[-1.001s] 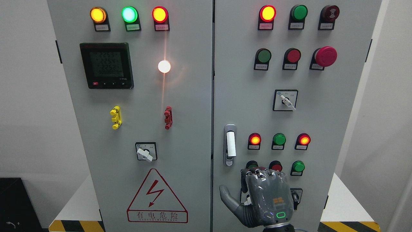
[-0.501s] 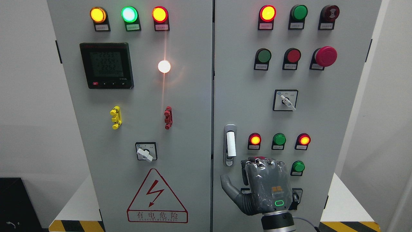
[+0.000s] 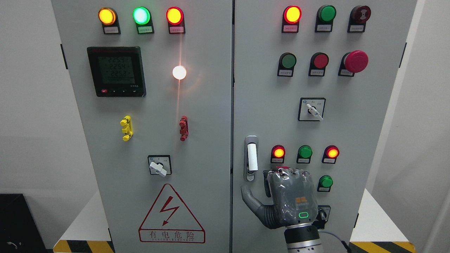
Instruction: Release door handle
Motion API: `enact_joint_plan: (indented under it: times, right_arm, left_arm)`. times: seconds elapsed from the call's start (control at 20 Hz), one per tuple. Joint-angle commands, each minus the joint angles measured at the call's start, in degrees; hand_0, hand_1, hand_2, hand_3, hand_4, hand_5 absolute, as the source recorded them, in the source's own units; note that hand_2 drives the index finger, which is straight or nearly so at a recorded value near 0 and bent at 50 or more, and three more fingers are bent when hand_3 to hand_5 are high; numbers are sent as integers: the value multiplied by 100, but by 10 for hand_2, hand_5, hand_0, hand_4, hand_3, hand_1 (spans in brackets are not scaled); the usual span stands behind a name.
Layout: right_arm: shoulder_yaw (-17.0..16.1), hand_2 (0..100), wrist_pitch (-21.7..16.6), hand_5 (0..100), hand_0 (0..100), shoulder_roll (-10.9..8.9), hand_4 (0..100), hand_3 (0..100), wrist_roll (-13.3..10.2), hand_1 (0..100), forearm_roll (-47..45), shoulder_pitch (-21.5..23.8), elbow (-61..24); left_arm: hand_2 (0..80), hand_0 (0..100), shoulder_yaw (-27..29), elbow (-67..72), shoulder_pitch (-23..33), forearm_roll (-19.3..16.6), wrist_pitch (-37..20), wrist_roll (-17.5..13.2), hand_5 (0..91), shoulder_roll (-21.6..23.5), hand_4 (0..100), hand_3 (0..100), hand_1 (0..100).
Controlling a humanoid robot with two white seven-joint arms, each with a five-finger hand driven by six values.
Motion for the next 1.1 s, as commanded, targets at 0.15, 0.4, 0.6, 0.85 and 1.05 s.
enact_joint_plan:
  times: [0.15, 0.4, 0.6, 0.85, 1.05]
  right_arm:
    - [2, 961, 13, 1000, 275, 1, 1000, 1000, 5, 331, 1, -132, 136]
    - [2, 961, 92, 1000, 286, 1, 1000, 1000, 5, 324, 1, -212, 154]
    - [2, 964, 92, 1000, 297, 1, 1000, 1000, 5, 325, 1, -247, 172]
    - [2, 964, 92, 1000, 306, 1, 1000, 1000, 14, 325, 1, -387, 259]
    - [2, 965, 92, 1000, 312, 10, 1000, 1000, 14, 323, 1, -405, 295]
  left_arm:
    - [0, 120, 0, 7, 53, -2, -1, 1, 0, -2, 0, 0, 556]
    - [0, 120, 0, 7, 53, -2, -1, 1, 0, -2, 0, 0, 556]
    - [0, 120, 0, -2, 53, -2, -1, 1, 0, -2, 0, 0, 556]
    - [0, 120, 0, -2, 53, -2, -1, 1, 0, -2, 0, 0, 556]
    - [0, 120, 0, 7, 53, -2, -1, 1, 0, -2, 0, 0, 556]
